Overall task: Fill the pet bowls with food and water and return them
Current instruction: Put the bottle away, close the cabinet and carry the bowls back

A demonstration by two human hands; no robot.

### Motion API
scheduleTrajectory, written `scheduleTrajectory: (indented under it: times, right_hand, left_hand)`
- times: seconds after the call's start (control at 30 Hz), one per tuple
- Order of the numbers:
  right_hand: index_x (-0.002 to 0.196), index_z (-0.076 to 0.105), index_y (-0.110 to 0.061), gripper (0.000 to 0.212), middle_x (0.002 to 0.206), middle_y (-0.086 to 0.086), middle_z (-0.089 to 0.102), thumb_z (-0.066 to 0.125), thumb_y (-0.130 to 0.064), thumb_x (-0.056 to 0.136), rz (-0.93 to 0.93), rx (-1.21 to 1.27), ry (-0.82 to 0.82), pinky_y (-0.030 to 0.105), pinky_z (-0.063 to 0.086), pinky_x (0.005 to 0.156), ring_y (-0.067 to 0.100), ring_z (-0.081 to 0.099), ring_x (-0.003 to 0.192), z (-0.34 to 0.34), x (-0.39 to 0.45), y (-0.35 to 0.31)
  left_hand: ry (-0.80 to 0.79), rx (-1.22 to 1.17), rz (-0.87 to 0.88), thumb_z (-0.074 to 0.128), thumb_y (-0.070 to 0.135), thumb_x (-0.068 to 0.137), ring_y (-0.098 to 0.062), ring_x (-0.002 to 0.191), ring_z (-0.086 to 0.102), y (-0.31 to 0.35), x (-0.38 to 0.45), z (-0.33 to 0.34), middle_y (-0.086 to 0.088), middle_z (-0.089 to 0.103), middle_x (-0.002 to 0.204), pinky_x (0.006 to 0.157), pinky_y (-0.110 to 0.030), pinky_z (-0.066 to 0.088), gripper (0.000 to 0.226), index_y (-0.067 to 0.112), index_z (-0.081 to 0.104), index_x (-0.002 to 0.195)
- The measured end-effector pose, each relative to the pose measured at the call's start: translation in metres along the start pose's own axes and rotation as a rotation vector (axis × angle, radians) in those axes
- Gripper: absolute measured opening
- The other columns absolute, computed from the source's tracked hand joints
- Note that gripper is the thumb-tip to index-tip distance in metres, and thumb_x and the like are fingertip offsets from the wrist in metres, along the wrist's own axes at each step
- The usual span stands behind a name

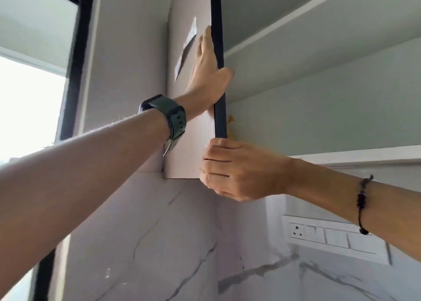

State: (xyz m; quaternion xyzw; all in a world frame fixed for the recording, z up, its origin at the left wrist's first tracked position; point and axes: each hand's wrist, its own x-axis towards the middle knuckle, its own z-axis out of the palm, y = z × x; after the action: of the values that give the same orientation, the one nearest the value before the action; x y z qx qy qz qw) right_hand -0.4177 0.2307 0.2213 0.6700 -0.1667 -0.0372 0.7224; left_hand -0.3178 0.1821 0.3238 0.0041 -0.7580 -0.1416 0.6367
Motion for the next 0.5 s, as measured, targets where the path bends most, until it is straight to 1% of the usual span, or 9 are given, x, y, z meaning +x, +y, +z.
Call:
scheduleTrajectory:
  times: [0.1, 0.13, 0.2, 0.27, 0.4, 0.5]
  right_hand:
    - [0.08, 0.069, -0.005, 0.023, 0.079, 0.006, 0.067, 0.049, -0.009, 0.092, 0.043, 0.007, -0.079, 0.033, 0.04, 0.09, 0.025, 0.062, 0.078, 0.0, -0.02, 0.002]
    - [0.079, 0.069, -0.005, 0.025, 0.079, 0.005, 0.068, 0.048, -0.009, 0.092, 0.053, 0.007, -0.109, 0.033, 0.04, 0.089, 0.025, 0.062, 0.078, 0.0, -0.026, 0.003]
    - [0.082, 0.07, -0.004, 0.027, 0.085, 0.006, 0.069, 0.047, -0.011, 0.094, 0.07, -0.008, -0.17, 0.033, 0.043, 0.088, 0.024, 0.064, 0.083, 0.0, -0.04, 0.005]
    - [0.088, 0.072, -0.004, 0.026, 0.093, 0.008, 0.071, 0.048, -0.011, 0.093, 0.083, -0.018, -0.212, 0.034, 0.044, 0.088, 0.024, 0.066, 0.09, -0.001, -0.054, 0.006]
    - [0.097, 0.073, -0.002, 0.023, 0.103, 0.011, 0.072, 0.05, -0.006, 0.092, 0.109, -0.039, -0.275, 0.036, 0.044, 0.093, 0.027, 0.067, 0.099, 0.002, -0.082, 0.007]
    - [0.104, 0.071, -0.003, 0.023, 0.11, 0.012, 0.07, 0.056, -0.003, 0.086, 0.124, -0.064, -0.35, 0.037, 0.044, 0.098, 0.026, 0.064, 0.107, 0.007, -0.101, 0.006]
  left_hand:
    - [-0.005, -0.026, 0.01, 0.046, -0.003, 0.078, -0.025, 0.148, 0.006, -0.005, 0.009, 0.024, -0.001, -0.003, 0.161, 0.12, -0.048, 0.017, 0.091, 0.02, -0.002, 0.152]
    - [-0.012, -0.023, 0.009, 0.045, -0.004, 0.078, -0.025, 0.149, 0.001, -0.006, 0.01, 0.033, -0.002, -0.006, 0.161, 0.12, -0.048, 0.014, 0.091, 0.019, -0.003, 0.151]
    - [-0.012, 0.008, 0.008, 0.043, -0.006, 0.079, -0.022, 0.148, -0.009, -0.006, 0.013, 0.05, -0.006, -0.009, 0.161, 0.122, -0.042, 0.004, 0.089, 0.017, -0.004, 0.151]
    - [-0.01, 0.064, 0.016, 0.042, -0.005, 0.078, -0.024, 0.148, -0.011, -0.005, 0.014, 0.065, -0.01, -0.01, 0.16, 0.122, -0.038, -0.001, 0.089, 0.013, -0.004, 0.151]
    - [-0.035, 0.16, 0.035, 0.043, 0.0, 0.078, -0.032, 0.147, -0.011, -0.009, 0.02, 0.094, -0.017, -0.009, 0.159, 0.12, -0.039, -0.003, 0.087, 0.008, -0.005, 0.15]
    - [-0.056, 0.187, 0.053, 0.043, 0.001, 0.079, -0.036, 0.146, -0.012, -0.012, 0.021, 0.111, -0.021, -0.009, 0.158, 0.12, -0.041, -0.004, 0.086, 0.006, -0.005, 0.15]
